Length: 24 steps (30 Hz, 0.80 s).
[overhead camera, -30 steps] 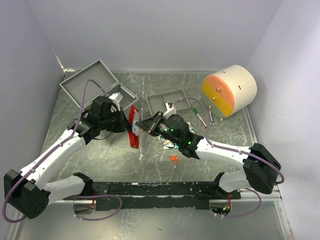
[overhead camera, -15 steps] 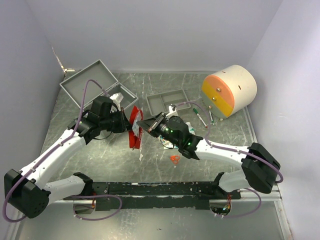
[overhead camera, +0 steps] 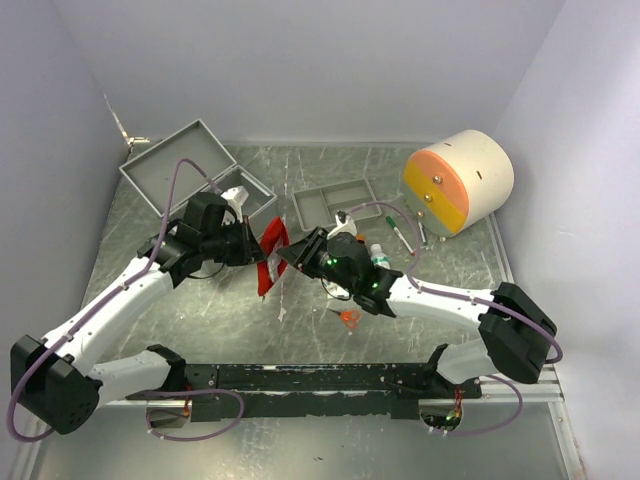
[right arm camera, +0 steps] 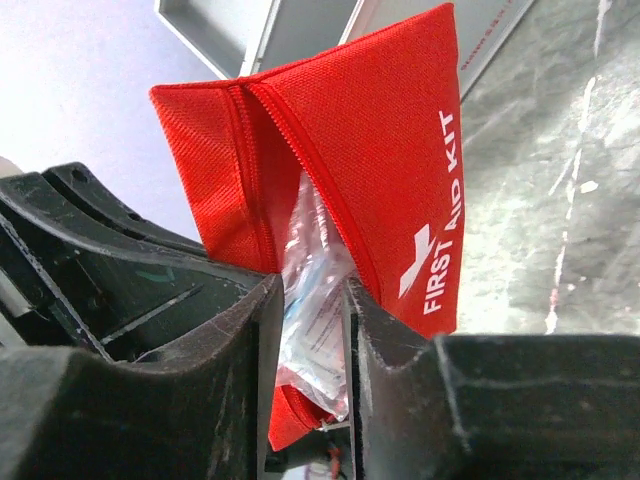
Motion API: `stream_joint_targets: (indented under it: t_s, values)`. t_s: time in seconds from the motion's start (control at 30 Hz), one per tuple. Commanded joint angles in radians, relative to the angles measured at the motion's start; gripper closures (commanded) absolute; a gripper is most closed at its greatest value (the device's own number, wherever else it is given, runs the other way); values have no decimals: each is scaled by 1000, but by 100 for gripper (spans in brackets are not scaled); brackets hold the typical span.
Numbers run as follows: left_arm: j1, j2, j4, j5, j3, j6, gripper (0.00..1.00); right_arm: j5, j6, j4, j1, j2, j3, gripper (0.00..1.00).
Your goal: Organize the medicine kit
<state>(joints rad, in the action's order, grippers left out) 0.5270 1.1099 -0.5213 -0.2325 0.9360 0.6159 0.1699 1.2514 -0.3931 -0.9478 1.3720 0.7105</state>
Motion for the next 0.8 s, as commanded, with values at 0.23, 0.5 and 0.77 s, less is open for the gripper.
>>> stream_joint_targets:
  t_s: [0.23,0.5,0.77]
  values:
    - [1,48,47,9,-1,-135,93,-38,-180,325,4,-4,193,67]
    - [1,62,61,20,-3,-182,93,-48,-246,468,3,59,287,66]
    - [1,59,94,19,-14,-188,93,-113,-301,517,-2,129,340,75]
